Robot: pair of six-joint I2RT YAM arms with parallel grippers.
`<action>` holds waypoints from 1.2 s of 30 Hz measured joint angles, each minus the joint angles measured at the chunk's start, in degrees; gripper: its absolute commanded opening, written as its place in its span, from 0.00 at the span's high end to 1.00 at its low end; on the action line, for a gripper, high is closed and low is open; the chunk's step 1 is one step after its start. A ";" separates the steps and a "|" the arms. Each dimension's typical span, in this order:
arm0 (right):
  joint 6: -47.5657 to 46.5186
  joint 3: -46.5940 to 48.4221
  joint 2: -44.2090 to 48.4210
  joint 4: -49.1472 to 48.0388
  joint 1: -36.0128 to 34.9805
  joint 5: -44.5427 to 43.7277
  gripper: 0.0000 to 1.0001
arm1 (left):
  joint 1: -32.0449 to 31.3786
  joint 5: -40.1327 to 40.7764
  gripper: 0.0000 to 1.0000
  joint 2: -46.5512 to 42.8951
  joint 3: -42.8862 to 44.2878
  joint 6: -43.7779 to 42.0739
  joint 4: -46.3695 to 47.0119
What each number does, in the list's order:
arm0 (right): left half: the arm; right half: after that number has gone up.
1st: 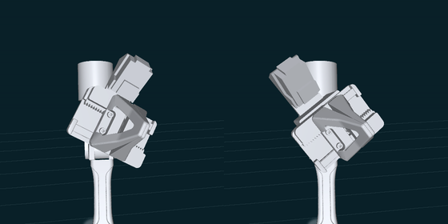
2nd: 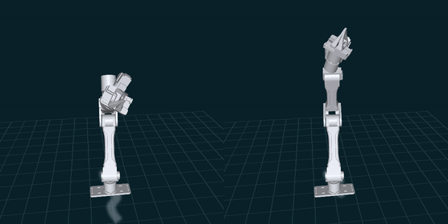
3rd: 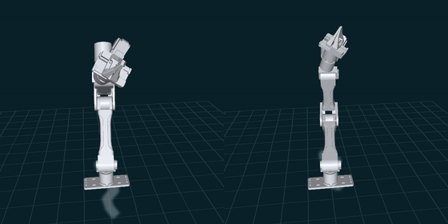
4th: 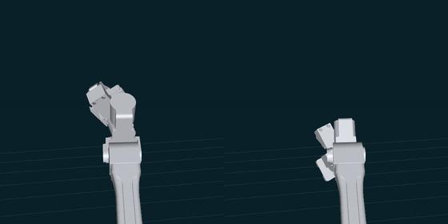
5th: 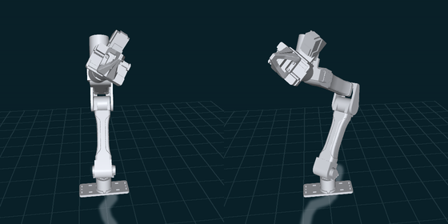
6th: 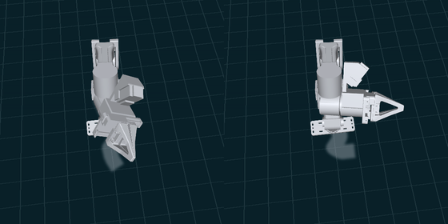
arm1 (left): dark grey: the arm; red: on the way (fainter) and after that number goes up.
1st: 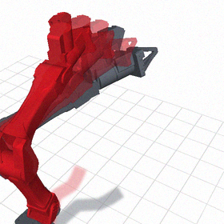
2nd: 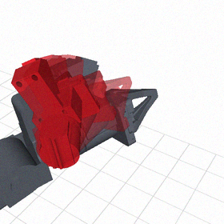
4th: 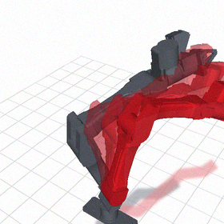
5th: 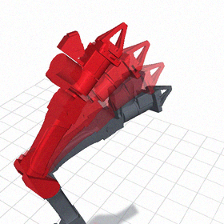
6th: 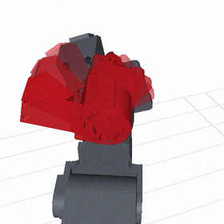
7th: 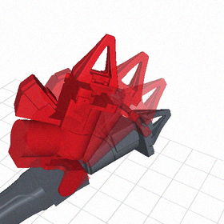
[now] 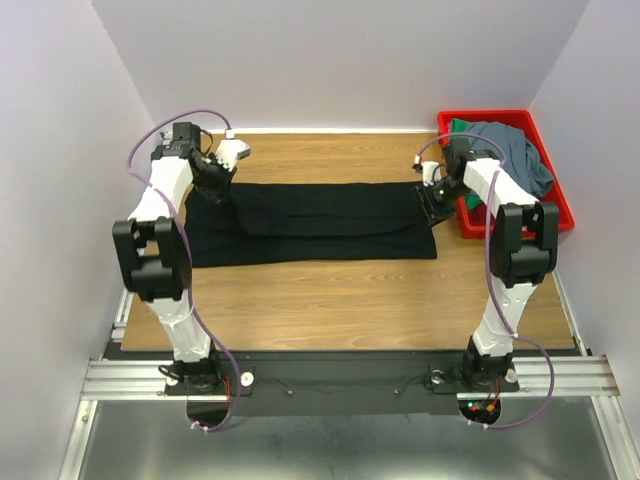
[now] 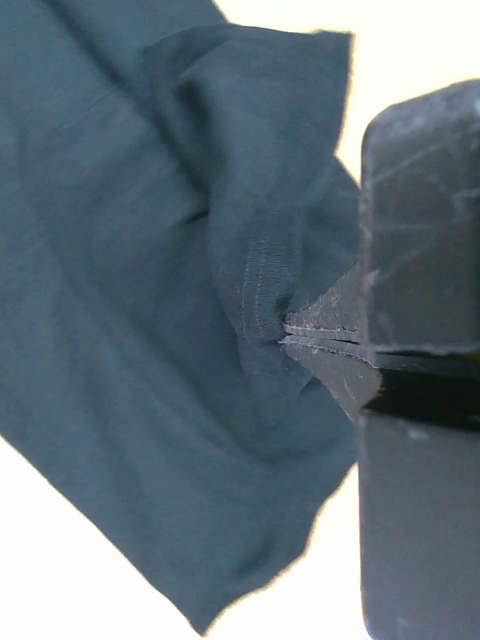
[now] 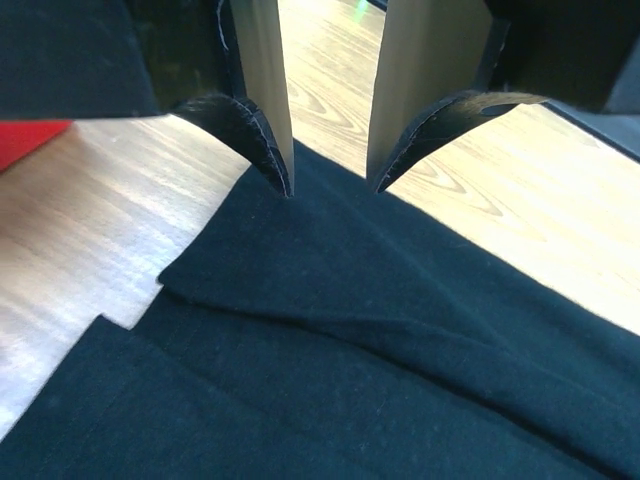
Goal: Fold and stack the t-shirts
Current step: Fold the tshirt
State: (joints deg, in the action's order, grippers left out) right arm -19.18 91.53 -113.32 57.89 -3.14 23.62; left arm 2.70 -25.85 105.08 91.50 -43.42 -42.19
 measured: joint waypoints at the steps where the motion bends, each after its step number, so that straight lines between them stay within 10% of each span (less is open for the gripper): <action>1: -0.15 0.26 -0.09 0.04 0.00 -0.15 0.59 | 0.00 -0.37 1.00 3.02 2.45 0.76 0.04; 15: -0.98 4.11 -2.62 -0.39 0.00 -2.25 0.57 | 0.00 -1.62 1.00 16.85 17.70 8.41 1.73; 17: -0.98 4.11 -2.86 -0.50 0.00 -2.25 0.56 | 0.00 -1.99 0.88 17.16 18.32 9.86 2.69; 19: -0.98 4.11 -3.06 -0.52 0.00 -2.25 0.55 | 0.00 -2.01 0.51 17.66 18.36 11.15 3.50; 21: -0.98 4.11 -3.21 -0.55 0.00 -2.25 0.53 | 0.00 -1.79 0.44 18.36 18.36 12.92 4.09; 36: -0.52 4.11 -3.30 -0.72 0.00 -1.03 0.53 | 1.75 -8.00 0.45 4.74 -1.14 18.58 6.99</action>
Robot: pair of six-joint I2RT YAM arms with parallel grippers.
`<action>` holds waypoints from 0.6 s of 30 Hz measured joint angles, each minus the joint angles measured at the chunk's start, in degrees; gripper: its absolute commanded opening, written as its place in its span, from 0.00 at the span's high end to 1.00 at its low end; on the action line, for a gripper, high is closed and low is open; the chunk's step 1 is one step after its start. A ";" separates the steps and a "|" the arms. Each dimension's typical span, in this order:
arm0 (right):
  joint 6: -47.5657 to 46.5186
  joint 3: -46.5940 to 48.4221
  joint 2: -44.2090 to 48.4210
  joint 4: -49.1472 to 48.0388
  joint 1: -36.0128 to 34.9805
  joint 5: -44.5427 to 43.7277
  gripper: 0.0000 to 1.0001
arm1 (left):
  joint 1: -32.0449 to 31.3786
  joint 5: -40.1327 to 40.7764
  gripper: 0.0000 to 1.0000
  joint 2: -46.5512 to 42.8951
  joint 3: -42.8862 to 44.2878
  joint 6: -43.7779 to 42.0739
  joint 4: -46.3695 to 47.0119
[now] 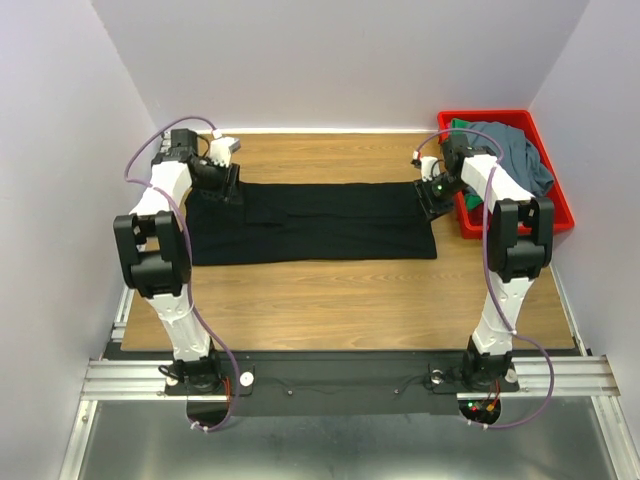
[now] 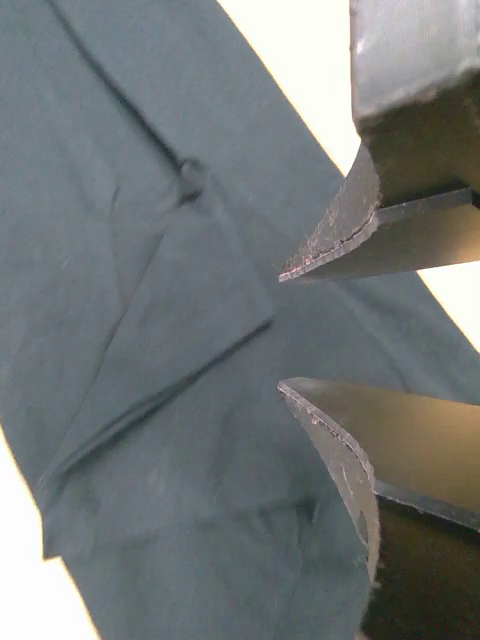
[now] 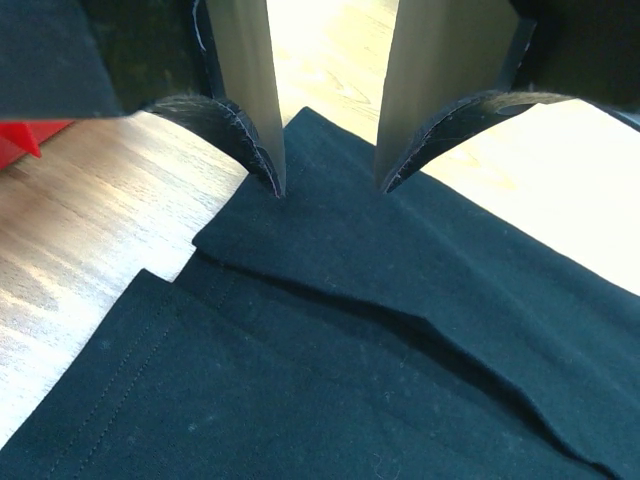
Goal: Fold and stack the t-shirts
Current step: Fold the tshirt
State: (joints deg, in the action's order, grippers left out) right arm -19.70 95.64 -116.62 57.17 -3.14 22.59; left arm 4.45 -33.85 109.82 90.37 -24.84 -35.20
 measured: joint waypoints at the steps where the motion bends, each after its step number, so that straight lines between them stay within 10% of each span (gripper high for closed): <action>1: 0.00 0.00 0.00 -0.04 0.00 0.09 0.53 | 0.00 -0.57 0.45 -0.42 -0.92 0.42 0.24; 18: 0.00 0.00 0.00 -0.24 0.00 0.33 0.53 | 0.00 -6.71 0.40 5.53 -6.34 9.46 3.93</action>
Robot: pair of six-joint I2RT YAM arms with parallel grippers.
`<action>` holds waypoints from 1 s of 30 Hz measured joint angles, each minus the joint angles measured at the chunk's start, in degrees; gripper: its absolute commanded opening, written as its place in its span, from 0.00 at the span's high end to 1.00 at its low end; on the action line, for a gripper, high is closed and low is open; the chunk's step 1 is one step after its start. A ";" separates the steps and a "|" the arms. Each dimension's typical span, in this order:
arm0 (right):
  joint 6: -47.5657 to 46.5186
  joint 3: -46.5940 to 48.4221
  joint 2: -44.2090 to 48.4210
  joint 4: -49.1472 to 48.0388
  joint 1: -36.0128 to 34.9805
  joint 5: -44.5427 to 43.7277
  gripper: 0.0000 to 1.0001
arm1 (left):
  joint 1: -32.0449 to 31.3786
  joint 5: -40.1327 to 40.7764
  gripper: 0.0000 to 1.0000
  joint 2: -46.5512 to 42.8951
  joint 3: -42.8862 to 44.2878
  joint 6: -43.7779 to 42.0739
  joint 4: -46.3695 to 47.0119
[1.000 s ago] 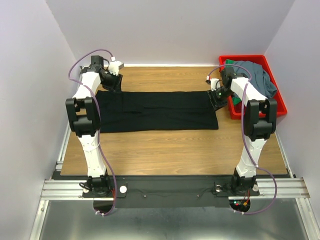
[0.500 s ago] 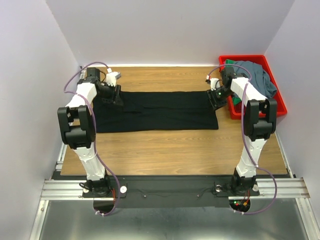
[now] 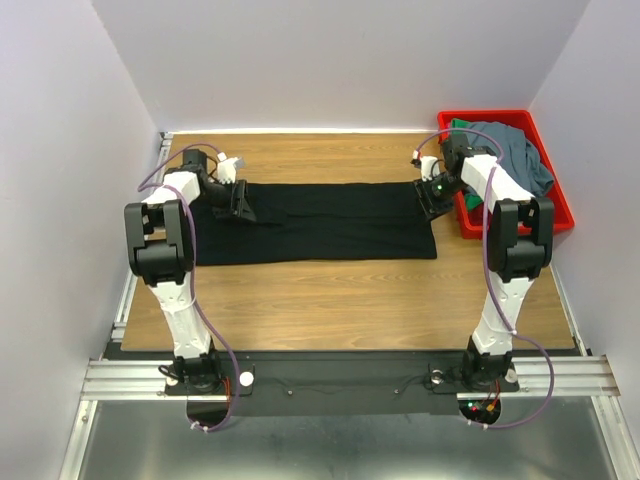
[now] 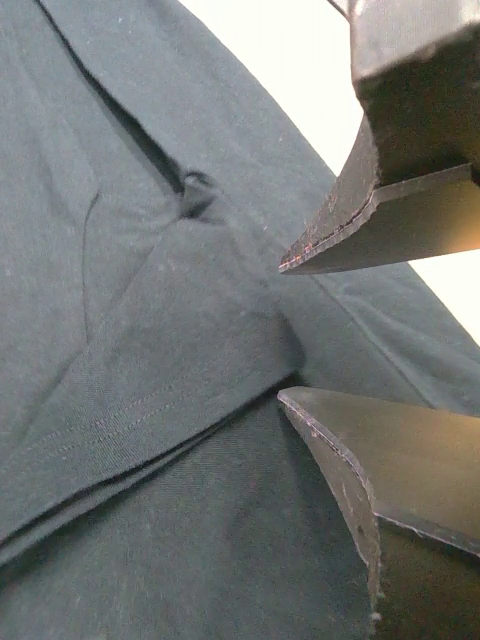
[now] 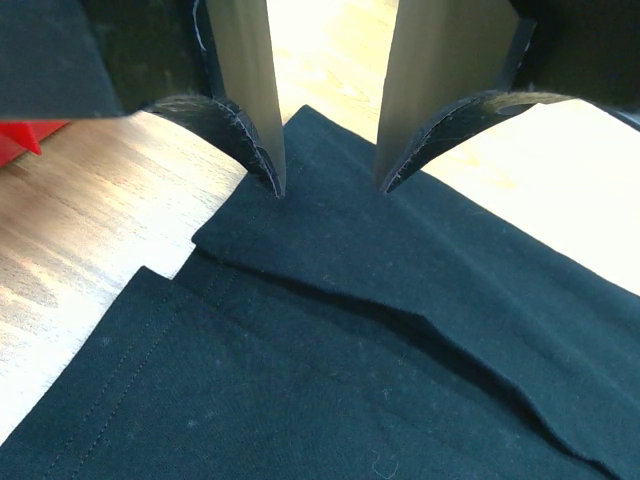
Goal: Fold and stack the t-shirts
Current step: Fold the tshirt
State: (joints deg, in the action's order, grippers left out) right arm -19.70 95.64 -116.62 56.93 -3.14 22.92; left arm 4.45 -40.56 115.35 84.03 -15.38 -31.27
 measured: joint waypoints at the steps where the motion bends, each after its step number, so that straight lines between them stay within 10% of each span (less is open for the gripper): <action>1: 0.00 0.00 0.00 0.00 0.00 0.00 0.53 | 0.00 -0.22 0.40 0.85 0.00 0.44 0.22; 13: -0.04 -0.09 0.00 -0.07 0.00 -0.07 0.53 | -1.11 -5.62 0.41 4.87 3.28 3.06 0.44; 30: 0.13 -0.44 0.00 -0.37 0.00 -0.24 0.53 | -6.34 -5.57 0.55 13.73 30.95 0.63 -0.17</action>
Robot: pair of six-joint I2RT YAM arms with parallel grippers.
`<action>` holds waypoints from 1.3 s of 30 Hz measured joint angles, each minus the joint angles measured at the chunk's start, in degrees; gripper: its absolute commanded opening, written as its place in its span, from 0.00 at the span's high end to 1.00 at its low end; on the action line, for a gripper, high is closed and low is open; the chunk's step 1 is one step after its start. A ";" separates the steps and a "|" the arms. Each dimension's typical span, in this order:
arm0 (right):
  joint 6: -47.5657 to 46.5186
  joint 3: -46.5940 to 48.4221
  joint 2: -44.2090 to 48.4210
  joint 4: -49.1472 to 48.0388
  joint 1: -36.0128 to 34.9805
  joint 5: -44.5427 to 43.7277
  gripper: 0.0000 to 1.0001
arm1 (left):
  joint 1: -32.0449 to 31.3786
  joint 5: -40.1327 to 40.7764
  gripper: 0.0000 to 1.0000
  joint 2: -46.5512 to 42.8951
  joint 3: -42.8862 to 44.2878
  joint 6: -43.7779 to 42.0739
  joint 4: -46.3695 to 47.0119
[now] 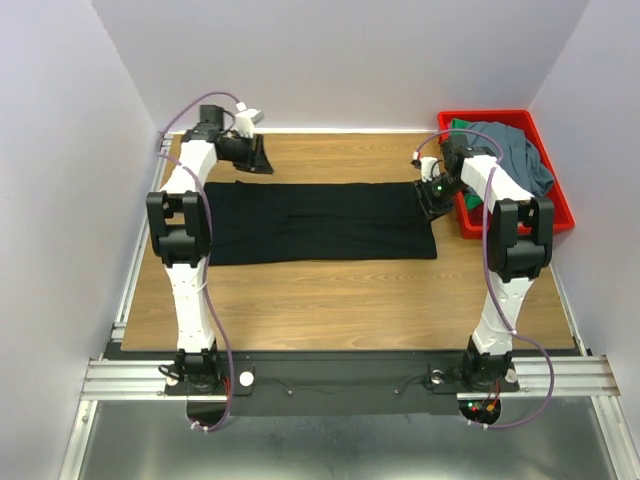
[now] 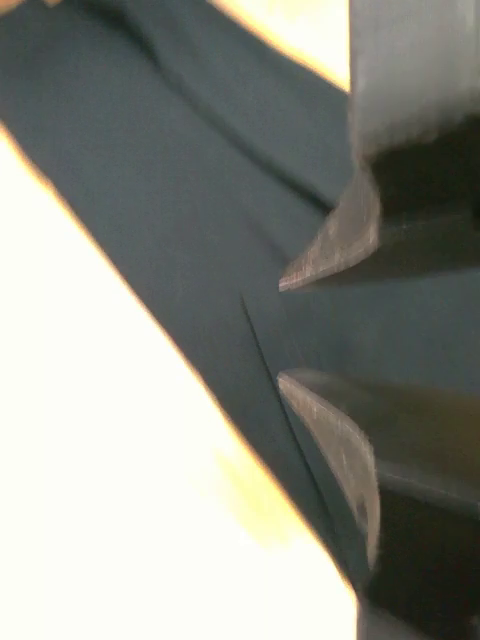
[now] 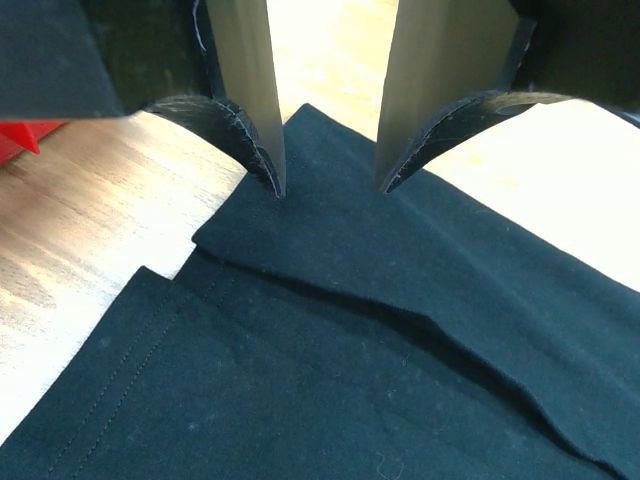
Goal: Fold and stack the t-shirts
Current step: Fold the tshirt
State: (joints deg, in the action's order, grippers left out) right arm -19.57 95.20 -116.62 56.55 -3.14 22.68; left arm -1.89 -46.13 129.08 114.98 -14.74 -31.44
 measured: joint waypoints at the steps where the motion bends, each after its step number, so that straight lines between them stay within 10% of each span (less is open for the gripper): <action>1: 0.00 -0.02 0.00 -0.02 0.00 0.00 0.53 | 1.01 1.18 0.58 0.00 0.66 -0.79 -0.44; 13: 0.02 -0.13 0.00 -0.04 0.00 0.00 0.53 | 5.99 15.89 0.67 2.73 4.44 -12.63 -4.92; 39: -0.02 -0.48 -0.02 -0.02 0.00 -0.74 0.54 | 6.49 15.93 0.59 11.41 10.73 -13.68 -6.08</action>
State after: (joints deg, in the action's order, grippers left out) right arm -19.59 94.72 -116.64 56.53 -3.14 21.93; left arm 4.60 -30.20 140.49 125.71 -28.42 -37.52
